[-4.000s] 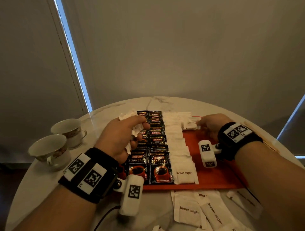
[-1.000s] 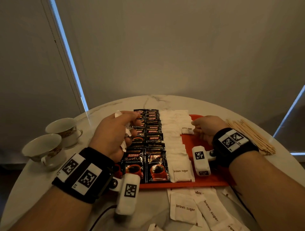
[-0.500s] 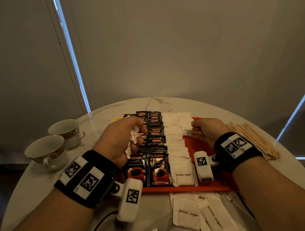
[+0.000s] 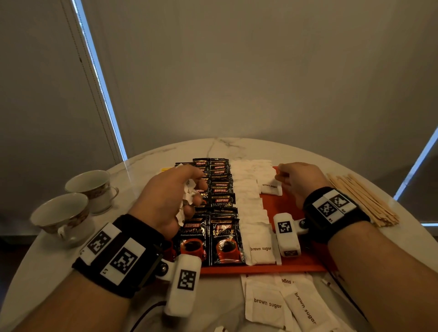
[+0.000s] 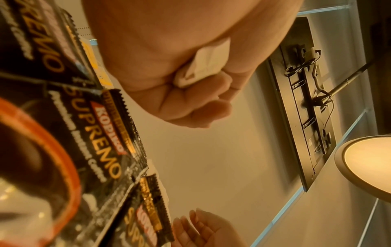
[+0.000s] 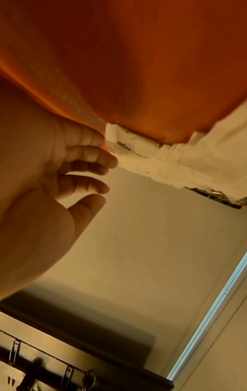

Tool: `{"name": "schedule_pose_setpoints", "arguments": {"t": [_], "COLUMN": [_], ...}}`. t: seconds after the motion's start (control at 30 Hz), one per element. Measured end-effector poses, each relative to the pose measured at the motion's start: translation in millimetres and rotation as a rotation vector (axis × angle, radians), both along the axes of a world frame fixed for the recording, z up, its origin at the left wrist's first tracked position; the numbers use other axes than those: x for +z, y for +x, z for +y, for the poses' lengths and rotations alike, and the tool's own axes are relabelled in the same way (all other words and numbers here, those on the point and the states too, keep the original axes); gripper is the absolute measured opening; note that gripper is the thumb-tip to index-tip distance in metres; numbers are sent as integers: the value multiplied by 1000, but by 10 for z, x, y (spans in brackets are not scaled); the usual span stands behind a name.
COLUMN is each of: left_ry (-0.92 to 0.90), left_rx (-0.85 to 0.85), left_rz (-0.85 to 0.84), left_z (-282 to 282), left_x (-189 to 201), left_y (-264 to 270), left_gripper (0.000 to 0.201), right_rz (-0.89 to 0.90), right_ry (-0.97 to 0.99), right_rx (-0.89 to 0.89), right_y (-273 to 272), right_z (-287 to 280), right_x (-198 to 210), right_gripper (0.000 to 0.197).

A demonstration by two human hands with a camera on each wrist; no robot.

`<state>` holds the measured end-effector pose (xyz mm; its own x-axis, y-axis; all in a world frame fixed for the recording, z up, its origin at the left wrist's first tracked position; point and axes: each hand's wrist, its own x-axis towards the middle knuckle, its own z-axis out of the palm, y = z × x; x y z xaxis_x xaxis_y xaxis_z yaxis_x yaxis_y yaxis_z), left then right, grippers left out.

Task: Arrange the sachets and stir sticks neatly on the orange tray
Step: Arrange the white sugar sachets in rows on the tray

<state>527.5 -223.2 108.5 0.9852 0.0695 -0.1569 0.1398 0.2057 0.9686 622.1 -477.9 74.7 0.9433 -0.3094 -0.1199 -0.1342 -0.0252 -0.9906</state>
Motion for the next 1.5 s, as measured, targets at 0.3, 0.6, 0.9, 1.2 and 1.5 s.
{"name": "schedule_pose_setpoints", "arguments": {"t": [0.3,0.6,0.9,1.2,1.5], "left_ry": [-14,-2,-42,21,183], "left_rx": [4,-11,-116,-427,-258], "left_rz": [5,13,14,-52,-105], "left_z": [18,-1,-55,-66,-41], "left_x": [30,37,72,67,39], "left_y": [-11,-29,-134,-247,-160], "left_gripper": [7,4,14,49,32], "right_rz": [153,112,-56,-200,-260], "right_ry": [-77,-28,-4,-257,-75], "right_rx": [120,105,213,763,584], "right_y": [-145,-139,-345,-777,-762], "right_z": [132,148,261,605,607], "right_x": [52,55,243,493,434], "right_gripper": [22,20,17,12,6]}}
